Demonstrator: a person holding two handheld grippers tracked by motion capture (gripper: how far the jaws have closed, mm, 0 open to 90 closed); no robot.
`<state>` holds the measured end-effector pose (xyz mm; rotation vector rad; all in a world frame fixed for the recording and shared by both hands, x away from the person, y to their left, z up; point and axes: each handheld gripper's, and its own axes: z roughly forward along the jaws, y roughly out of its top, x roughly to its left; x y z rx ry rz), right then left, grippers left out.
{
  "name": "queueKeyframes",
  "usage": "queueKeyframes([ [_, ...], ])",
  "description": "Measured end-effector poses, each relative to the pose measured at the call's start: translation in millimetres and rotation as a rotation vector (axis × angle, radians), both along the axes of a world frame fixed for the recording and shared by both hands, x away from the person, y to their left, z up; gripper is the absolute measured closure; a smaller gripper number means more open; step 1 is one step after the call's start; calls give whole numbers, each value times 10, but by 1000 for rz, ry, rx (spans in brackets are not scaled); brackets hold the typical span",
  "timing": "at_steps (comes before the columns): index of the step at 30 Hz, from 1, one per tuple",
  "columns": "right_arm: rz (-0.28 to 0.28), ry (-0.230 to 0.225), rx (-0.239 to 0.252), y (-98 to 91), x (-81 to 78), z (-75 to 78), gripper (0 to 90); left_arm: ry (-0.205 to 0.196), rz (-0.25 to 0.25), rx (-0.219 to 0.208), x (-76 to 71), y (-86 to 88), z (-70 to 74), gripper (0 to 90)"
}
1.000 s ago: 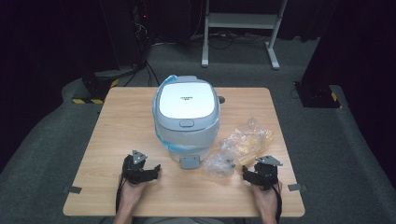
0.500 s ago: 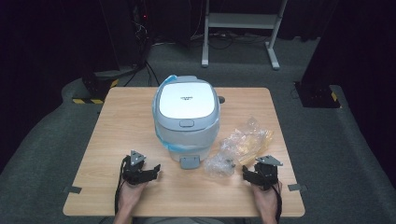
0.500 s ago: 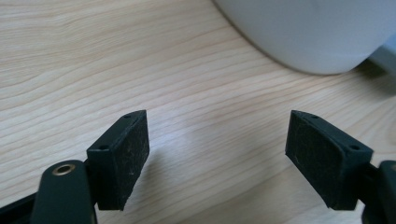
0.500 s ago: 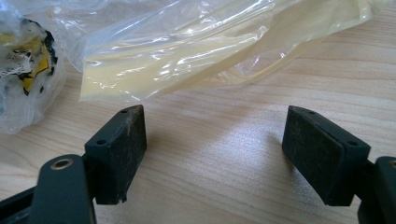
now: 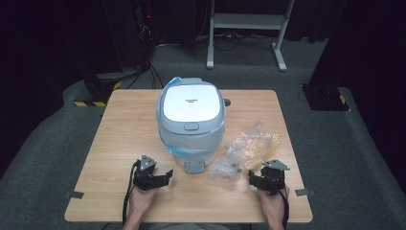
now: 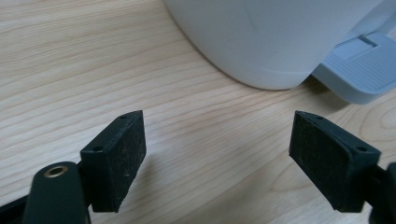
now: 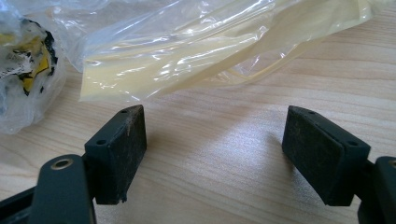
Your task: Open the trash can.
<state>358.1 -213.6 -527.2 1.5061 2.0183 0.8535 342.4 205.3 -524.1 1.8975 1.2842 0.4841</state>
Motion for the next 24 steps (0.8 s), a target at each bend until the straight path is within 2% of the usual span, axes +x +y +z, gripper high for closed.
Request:
queueKeyframes([
  [4,0,0,0,0,0,0,218,2,-10,-18,10,-57,0,171],
  [14,0,0,1,0,0,0,218,-8,-39,-13,54,-200,80,158],
  [24,0,0,1,0,0,0,218,-14,-43,-55,79,-256,86,152],
])
